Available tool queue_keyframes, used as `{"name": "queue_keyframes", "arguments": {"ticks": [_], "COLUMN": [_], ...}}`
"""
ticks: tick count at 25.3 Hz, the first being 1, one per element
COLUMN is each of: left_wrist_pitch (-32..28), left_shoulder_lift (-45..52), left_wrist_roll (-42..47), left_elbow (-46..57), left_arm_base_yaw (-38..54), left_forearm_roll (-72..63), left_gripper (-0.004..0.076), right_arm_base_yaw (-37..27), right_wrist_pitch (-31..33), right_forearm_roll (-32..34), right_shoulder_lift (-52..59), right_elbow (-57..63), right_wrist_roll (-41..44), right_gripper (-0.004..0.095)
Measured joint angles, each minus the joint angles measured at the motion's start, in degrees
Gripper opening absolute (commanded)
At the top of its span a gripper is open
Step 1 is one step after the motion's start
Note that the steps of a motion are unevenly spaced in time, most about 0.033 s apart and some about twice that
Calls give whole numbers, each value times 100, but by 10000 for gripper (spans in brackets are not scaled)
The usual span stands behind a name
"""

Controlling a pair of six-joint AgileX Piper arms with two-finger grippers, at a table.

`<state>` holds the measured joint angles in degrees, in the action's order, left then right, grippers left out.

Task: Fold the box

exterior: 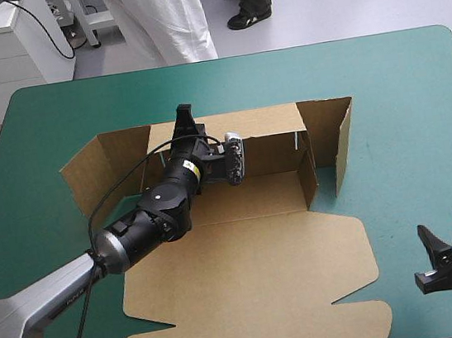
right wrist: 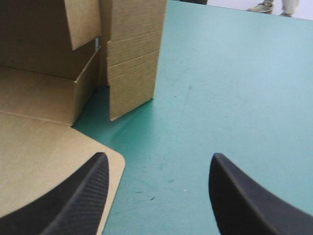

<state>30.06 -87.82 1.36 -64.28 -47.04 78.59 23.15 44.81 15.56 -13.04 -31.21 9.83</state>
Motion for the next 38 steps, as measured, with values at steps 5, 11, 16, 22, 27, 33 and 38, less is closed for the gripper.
{"name": "queue_keyframes", "arguments": {"ticks": [5,11,16,22,27,33,38], "left_wrist_pitch": [16,16,16,16,16,16,16], "left_shoulder_lift": [0,0,0,0,0,0,0], "left_wrist_roll": [5,10,10,10,10,12,12], "left_elbow": [37,37,37,37,37,37,37], "left_arm_base_yaw": [0,0,0,0,0,0,0], "left_forearm_roll": [5,5,5,5,5,5,5], "left_gripper": [-10,-10,-10,-10,-10,-10,-10], "right_arm_base_yaw": [0,0,0,0,-103,-806,-1326], "right_wrist_pitch": [297,309,309,314,442,486,652], "right_forearm_roll": [516,616,791,825,720,-400,-1556], "right_shoulder_lift": [-1060,-2627,-4111,-5128,-5923,-6850,-7544], "right_elbow": [-950,-2281,-3580,-4380,-4996,-5768,-6301], "right_wrist_roll": [35,-83,-102,-102,-116,-776,-1667], "right_gripper": [549,549,549,549,549,514,509]}}
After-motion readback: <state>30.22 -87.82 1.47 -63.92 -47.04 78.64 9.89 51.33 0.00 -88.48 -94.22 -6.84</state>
